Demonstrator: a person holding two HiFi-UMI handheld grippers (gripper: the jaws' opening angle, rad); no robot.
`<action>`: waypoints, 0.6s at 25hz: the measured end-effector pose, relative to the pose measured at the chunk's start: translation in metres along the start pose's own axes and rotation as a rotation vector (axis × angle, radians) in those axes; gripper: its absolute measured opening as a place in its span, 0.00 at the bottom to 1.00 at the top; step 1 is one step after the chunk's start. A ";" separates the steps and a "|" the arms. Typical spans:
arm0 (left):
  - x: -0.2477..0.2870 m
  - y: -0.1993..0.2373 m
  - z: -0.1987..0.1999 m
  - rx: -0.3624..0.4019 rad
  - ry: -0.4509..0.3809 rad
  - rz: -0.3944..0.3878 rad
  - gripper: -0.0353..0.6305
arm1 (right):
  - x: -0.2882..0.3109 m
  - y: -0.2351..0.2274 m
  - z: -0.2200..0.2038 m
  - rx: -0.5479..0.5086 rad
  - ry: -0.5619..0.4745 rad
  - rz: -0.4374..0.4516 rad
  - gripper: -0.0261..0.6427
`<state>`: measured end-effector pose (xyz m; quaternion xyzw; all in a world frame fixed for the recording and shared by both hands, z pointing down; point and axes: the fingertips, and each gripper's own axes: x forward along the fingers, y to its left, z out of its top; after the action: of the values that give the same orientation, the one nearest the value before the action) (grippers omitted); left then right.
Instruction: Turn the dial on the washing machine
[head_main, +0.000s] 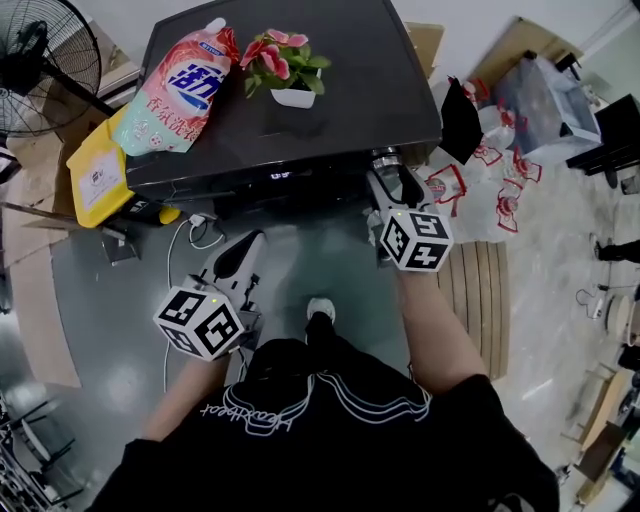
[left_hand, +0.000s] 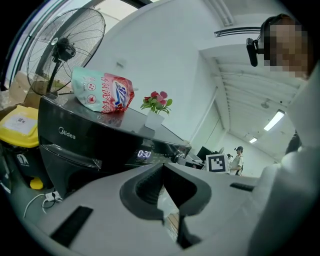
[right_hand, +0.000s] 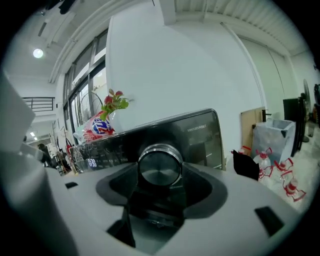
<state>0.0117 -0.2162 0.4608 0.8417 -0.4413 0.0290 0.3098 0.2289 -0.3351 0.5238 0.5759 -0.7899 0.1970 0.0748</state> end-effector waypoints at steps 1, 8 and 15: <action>-0.001 0.000 -0.001 0.000 0.001 0.002 0.06 | 0.000 0.000 0.000 0.015 -0.003 0.005 0.46; -0.003 0.003 -0.004 -0.003 0.002 0.011 0.06 | 0.000 -0.001 0.000 0.106 -0.005 0.026 0.46; 0.000 -0.001 -0.009 -0.010 0.000 -0.008 0.06 | 0.000 -0.002 -0.002 0.243 -0.002 0.054 0.46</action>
<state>0.0144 -0.2108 0.4680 0.8418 -0.4382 0.0256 0.3143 0.2308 -0.3348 0.5262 0.5592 -0.7757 0.2925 -0.0017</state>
